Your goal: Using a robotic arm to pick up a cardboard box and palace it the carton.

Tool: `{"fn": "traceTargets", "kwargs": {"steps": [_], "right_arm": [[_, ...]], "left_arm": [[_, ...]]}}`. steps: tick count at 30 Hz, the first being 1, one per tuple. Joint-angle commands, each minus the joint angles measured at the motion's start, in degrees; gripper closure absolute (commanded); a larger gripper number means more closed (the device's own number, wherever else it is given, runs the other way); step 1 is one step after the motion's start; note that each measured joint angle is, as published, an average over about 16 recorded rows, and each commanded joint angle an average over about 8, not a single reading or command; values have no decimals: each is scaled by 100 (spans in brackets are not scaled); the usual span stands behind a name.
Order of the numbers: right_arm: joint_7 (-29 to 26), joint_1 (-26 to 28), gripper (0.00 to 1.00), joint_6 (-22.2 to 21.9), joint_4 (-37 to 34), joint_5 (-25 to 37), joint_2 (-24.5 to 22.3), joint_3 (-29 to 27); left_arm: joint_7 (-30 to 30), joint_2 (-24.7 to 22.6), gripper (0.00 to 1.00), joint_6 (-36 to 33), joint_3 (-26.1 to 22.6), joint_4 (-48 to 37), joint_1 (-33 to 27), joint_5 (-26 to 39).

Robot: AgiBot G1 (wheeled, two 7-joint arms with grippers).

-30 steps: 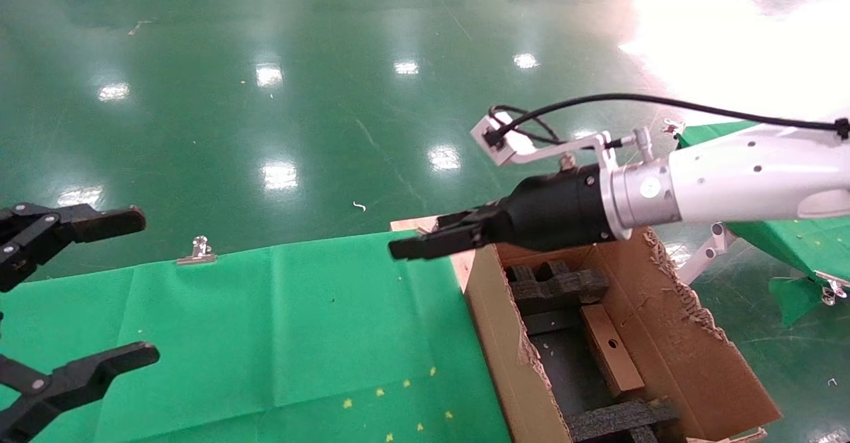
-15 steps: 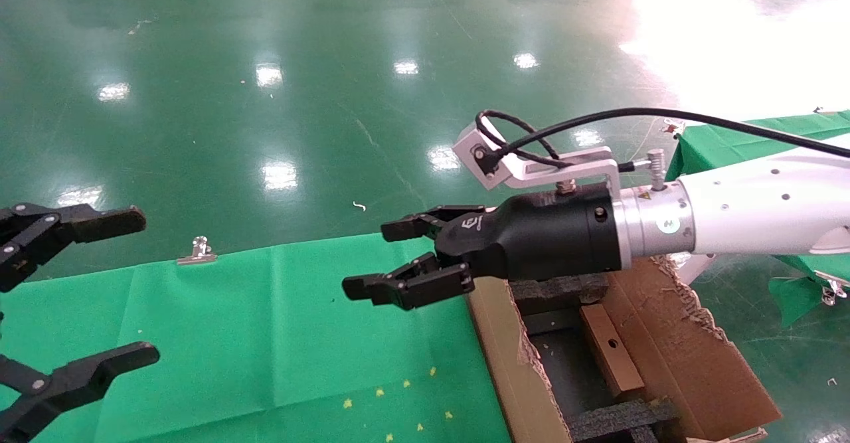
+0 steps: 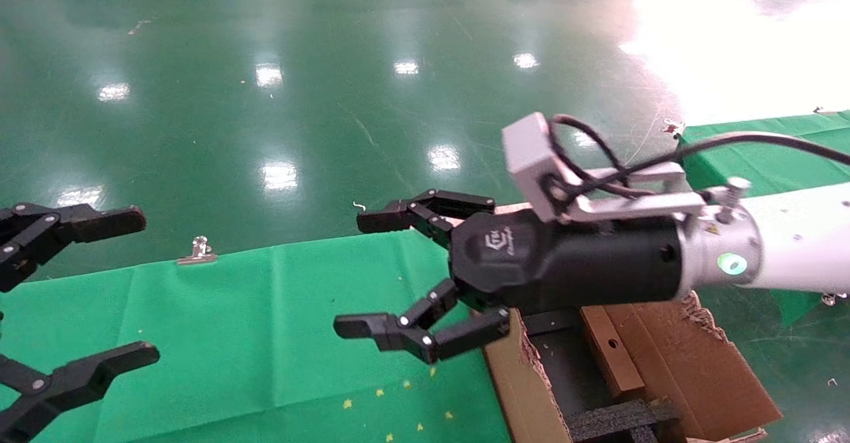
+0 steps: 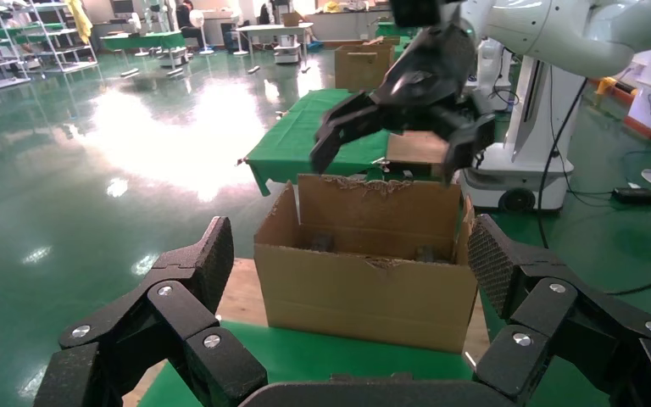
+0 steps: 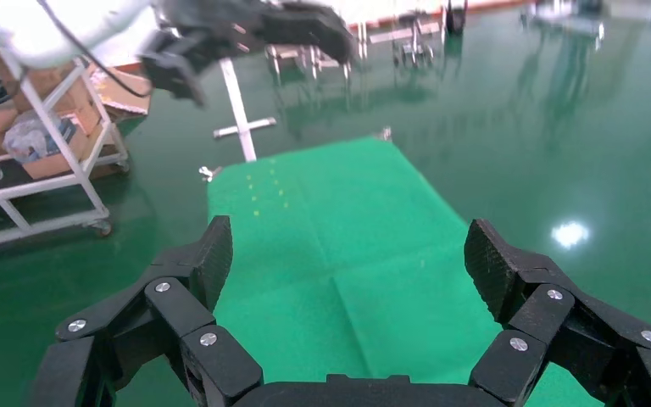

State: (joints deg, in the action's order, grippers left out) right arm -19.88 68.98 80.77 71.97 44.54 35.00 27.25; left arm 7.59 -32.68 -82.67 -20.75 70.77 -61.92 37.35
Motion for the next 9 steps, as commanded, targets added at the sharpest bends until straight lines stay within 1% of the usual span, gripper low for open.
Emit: {"fn": "traceTargets", "kwargs": {"steps": [1,6,9], "right_arm": [[249,-202,0,135,44,-73,1,-307],[767,-627,0,415,135,-226,2,-952],[893,-731,0,484,157,-263,2,-1112]], "left_arm": [[0,0,0,0,0,0,0,0],[0,0,0,0,0,0,0,0],[0,0,0,0,0,0,0,0]]}}
